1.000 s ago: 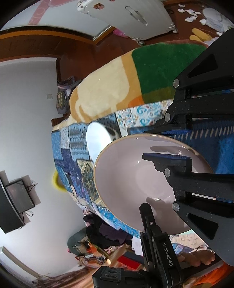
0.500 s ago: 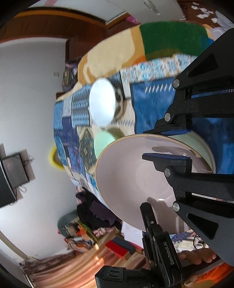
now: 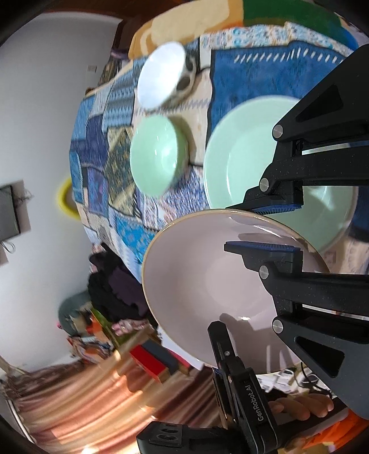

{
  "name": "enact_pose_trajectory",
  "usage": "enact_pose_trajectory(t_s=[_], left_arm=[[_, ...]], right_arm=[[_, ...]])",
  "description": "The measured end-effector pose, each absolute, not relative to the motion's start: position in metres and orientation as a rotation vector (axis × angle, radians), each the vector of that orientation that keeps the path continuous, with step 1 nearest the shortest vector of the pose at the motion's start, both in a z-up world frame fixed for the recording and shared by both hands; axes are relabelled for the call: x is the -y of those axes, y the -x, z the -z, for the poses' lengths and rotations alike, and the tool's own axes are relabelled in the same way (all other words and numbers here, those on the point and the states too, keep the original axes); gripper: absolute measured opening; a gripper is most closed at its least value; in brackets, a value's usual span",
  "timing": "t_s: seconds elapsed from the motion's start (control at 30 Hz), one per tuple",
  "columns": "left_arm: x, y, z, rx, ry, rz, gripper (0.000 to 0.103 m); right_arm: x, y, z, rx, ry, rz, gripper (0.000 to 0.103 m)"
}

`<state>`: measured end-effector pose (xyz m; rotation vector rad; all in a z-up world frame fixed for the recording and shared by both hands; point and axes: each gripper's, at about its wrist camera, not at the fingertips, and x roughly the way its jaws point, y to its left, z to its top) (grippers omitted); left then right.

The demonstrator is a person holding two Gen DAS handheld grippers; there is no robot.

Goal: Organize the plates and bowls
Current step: 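Lift the pale pink bowl with the left tool and carry it, then set the pale pink bowl down beside the plate stack and release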

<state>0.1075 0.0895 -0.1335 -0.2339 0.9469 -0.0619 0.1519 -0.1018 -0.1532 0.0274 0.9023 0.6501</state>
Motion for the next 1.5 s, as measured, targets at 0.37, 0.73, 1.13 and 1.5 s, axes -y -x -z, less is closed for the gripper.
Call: enact_pose_trajectory(t_s=[0.37, 0.73, 1.13, 1.5], left_arm=[[-0.152, -0.085, 0.161, -0.984, 0.299, -0.056, 0.018], [-0.196, -0.075, 0.204, -1.056, 0.379, -0.126, 0.018], [-0.21, -0.074, 0.242, -1.109, 0.429, -0.148, 0.018], [-0.207, -0.073, 0.224, -1.073, 0.36, -0.19, 0.018]], right_arm=[[0.04, -0.148, 0.175, -0.974, 0.063, -0.743, 0.016], [-0.003, -0.153, 0.209, -1.073, 0.153, -0.797, 0.016], [-0.014, -0.158, 0.228, -1.111, 0.195, -0.809, 0.018], [0.0, -0.158, 0.209, -1.064, 0.167, -0.808, 0.02]])
